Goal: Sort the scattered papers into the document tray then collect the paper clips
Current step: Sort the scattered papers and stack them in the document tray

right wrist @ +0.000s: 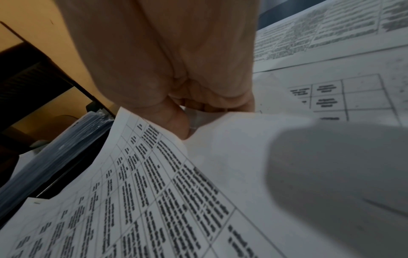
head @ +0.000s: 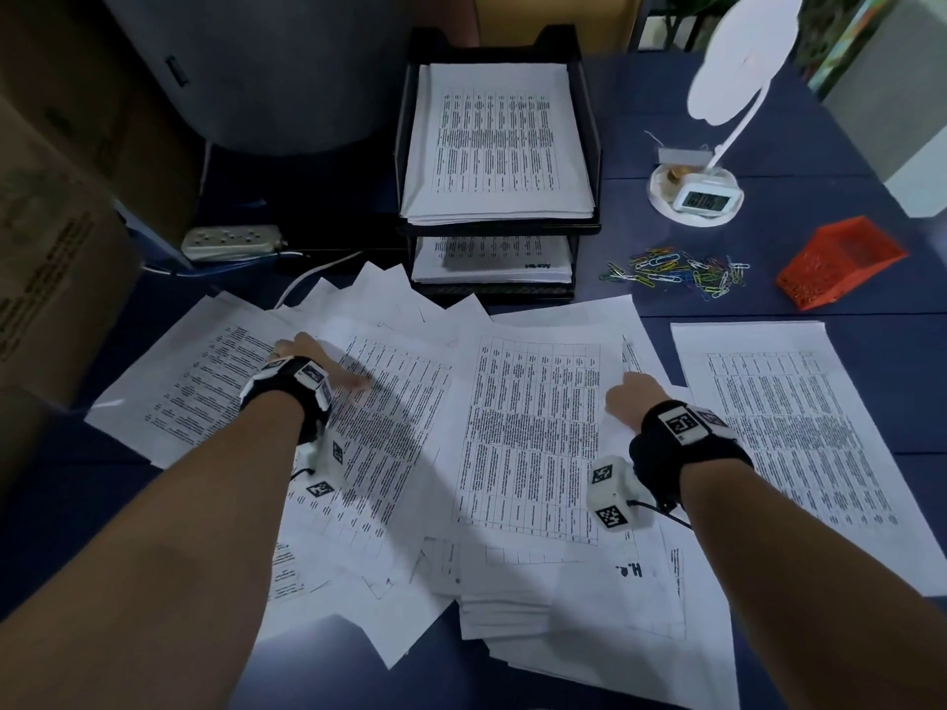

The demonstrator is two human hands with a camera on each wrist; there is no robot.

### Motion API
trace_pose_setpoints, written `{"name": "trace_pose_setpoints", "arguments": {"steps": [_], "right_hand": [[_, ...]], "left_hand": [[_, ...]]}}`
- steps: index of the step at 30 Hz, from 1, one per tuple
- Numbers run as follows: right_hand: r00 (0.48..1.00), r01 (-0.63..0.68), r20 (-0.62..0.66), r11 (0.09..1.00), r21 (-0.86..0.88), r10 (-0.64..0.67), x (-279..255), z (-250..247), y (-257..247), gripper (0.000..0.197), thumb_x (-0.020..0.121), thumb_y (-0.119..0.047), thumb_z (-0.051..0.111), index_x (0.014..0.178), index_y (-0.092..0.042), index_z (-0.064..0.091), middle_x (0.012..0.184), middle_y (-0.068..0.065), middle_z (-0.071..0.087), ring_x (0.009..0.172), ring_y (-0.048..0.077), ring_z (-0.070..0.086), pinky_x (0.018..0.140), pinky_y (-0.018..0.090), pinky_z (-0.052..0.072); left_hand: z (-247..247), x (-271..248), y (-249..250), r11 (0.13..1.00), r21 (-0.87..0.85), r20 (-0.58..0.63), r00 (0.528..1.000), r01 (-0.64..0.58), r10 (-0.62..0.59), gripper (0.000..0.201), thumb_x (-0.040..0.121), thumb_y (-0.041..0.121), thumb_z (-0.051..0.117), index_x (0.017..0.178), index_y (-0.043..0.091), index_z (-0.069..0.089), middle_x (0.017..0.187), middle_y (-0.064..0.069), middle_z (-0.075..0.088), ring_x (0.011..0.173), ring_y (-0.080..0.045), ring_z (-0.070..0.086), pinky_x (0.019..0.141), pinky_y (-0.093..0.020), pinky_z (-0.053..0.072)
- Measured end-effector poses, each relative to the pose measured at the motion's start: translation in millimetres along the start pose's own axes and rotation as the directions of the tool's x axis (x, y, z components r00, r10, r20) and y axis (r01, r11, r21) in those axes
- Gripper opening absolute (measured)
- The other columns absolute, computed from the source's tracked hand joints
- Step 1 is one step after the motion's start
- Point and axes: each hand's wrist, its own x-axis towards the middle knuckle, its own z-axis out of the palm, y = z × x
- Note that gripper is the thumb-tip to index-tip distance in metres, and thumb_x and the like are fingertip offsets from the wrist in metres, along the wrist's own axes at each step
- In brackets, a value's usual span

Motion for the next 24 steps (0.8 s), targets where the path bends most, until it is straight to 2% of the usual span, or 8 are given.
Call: {"name": "trace_pose_setpoints", "arguments": {"steps": [2, 6, 10, 13, 15, 19, 21, 24], "right_hand": [[1.000, 0.005, 0.001, 1.000, -0.008, -0.005, 0.4, 0.1, -0.7, 0.040, 0.094, -0.004, 0.037, 0.130, 0.010, 0.044, 0.136, 0.023, 0.045, 0.123, 0.032, 0.046, 0.096, 0.030, 0.037], [1.000, 0.007, 0.006, 1.000, -0.021, -0.006, 1.7, 0.9, -0.2, 0.040, 0.093, -0.005, 0.037, 0.130, 0.011, 0.043, 0.137, 0.022, 0.044, 0.123, 0.032, 0.045, 0.096, 0.030, 0.036], [1.000, 0.020, 0.005, 0.997, -0.078, -0.019, 8.6, 2.6, 3.1, 0.041, 0.092, -0.006, 0.039, 0.130, 0.011, 0.044, 0.136, 0.024, 0.046, 0.122, 0.033, 0.047, 0.090, 0.031, 0.037], [1.000, 0.014, 0.003, 0.993, -0.113, -0.014, 12.5, 2.8, 3.5, 0.038, 0.092, -0.006, 0.041, 0.126, 0.009, 0.049, 0.129, 0.025, 0.051, 0.119, 0.035, 0.050, 0.085, 0.031, 0.038], [1.000, 0.007, 0.003, 0.994, -0.111, -0.006, 8.4, 1.3, 1.1, 0.037, 0.092, -0.006, 0.042, 0.126, 0.008, 0.050, 0.128, 0.025, 0.052, 0.120, 0.035, 0.050, 0.079, 0.030, 0.036], [1.000, 0.021, 0.009, 0.998, -0.060, -0.020, 5.5, 1.1, 2.4, 0.039, 0.093, -0.006, 0.041, 0.129, 0.009, 0.047, 0.131, 0.024, 0.050, 0.120, 0.033, 0.050, 0.078, 0.026, 0.033], [1.000, 0.021, 0.015, 0.999, -0.050, -0.020, 2.6, 0.5, 1.3, 0.041, 0.094, -0.006, 0.039, 0.131, 0.010, 0.044, 0.136, 0.023, 0.047, 0.122, 0.031, 0.048, 0.083, 0.026, 0.035], [1.000, 0.008, -0.001, 1.000, -0.025, -0.008, -0.5, -0.3, -1.4, 0.039, 0.093, -0.005, 0.041, 0.129, 0.008, 0.048, 0.131, 0.024, 0.051, 0.122, 0.034, 0.049, 0.092, 0.031, 0.041]], "left_hand": [[1.4, 1.8, -1.7, 0.999, -0.021, 0.011, 1.000, -0.025, 0.025, 0.119, 0.059, 0.061, 0.080, 0.143, 0.002, 0.019, 0.141, -0.023, 0.031, 0.126, -0.041, 0.041, 0.099, -0.050, 0.044], [0.5, -3.5, 4.2, 0.988, -0.145, 0.021, 0.998, -0.056, 0.060, 0.104, 0.067, 0.042, 0.083, 0.140, 0.000, 0.023, 0.137, -0.020, 0.044, 0.123, -0.039, 0.047, 0.099, -0.047, 0.045], [1.1, -4.3, 5.4, 0.990, -0.054, -0.039, 0.991, -0.133, 0.131, 0.085, 0.069, 0.047, 0.079, 0.133, 0.006, 0.041, 0.131, -0.017, 0.052, 0.117, -0.035, 0.053, 0.095, -0.042, 0.047], [0.1, -7.0, 9.1, 0.973, -0.111, -0.093, 0.977, -0.202, 0.192, 0.071, 0.076, 0.028, 0.078, 0.133, 0.005, 0.043, 0.134, -0.015, 0.051, 0.121, -0.031, 0.050, 0.096, -0.037, 0.043], [-7.4, -15.9, 13.3, 0.946, -0.205, -0.116, 0.966, -0.253, 0.233, 0.073, 0.079, 0.018, 0.076, 0.140, 0.004, 0.039, 0.140, -0.015, 0.047, 0.127, -0.030, 0.045, 0.100, -0.037, 0.041], [-47.6, -42.3, 21.7, 0.861, -0.255, -0.265, 0.888, -0.440, 0.375, 0.043, 0.079, 0.012, 0.074, 0.119, 0.007, 0.060, 0.110, -0.012, 0.065, 0.099, -0.027, 0.059, 0.079, -0.030, 0.043], [-72.7, -61.9, 26.8, 0.801, -0.308, -0.325, 0.847, -0.514, 0.419, 0.036, 0.079, 0.010, 0.074, 0.113, 0.010, 0.064, 0.097, -0.005, 0.064, 0.088, -0.021, 0.058, 0.075, -0.028, 0.041], [-106.1, -87.7, 31.2, 0.628, -0.481, -0.392, 0.791, -0.612, 0.470, 0.035, 0.077, 0.006, 0.075, 0.110, 0.015, 0.063, 0.089, 0.004, 0.062, 0.077, -0.010, 0.058, 0.066, -0.022, 0.046]]}}
